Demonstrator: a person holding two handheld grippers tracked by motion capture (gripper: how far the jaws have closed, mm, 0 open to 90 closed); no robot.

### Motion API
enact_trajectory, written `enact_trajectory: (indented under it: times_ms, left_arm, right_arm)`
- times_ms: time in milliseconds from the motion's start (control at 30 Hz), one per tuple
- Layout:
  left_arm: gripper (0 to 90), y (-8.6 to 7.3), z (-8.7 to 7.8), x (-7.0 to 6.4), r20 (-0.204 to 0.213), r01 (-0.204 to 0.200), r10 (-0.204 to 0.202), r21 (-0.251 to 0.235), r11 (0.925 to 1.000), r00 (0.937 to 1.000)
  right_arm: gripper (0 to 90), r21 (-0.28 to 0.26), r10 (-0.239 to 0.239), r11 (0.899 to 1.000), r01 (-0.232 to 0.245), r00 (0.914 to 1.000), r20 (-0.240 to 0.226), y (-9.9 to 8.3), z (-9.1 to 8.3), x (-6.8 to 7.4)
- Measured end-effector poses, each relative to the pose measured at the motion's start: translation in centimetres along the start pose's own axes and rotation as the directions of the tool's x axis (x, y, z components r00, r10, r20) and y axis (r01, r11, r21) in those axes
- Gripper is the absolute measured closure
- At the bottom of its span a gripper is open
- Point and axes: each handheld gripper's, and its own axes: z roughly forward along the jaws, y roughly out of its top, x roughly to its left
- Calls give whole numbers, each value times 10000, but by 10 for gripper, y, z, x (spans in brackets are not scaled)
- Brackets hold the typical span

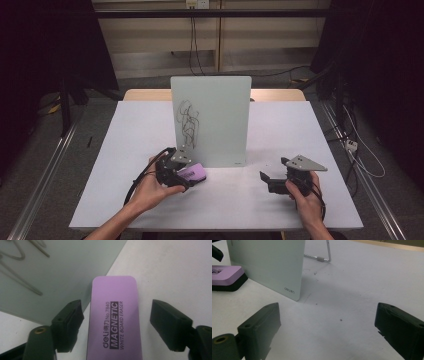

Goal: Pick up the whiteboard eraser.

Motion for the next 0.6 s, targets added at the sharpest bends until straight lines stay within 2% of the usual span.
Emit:
enact_trajectory:
  times_ms: [300,367,433,600]
  left_arm:
    - [306,-3,6,3,106,-1,-2,365,9993,9999]
    - [309,-3,8,4,322,45,-62,523,9986,9995]
    - [314,-3,9,4,332,-29,10,567,9984,9994]
    - [359,-4,9,5,318,196,-215,592,9981,9993]
  right_arm:
    - [68,49,-10,10000,10,10000,-14,-1,-1,0]
    - [69,35,8,10000,-8,10000,-8,-1,-2,0]
    - [69,39,12,10000,-12,10000,-14,-1,-2,-1]
    - [69,57,-6,10000,6,10000,-37,-1,-1,0]
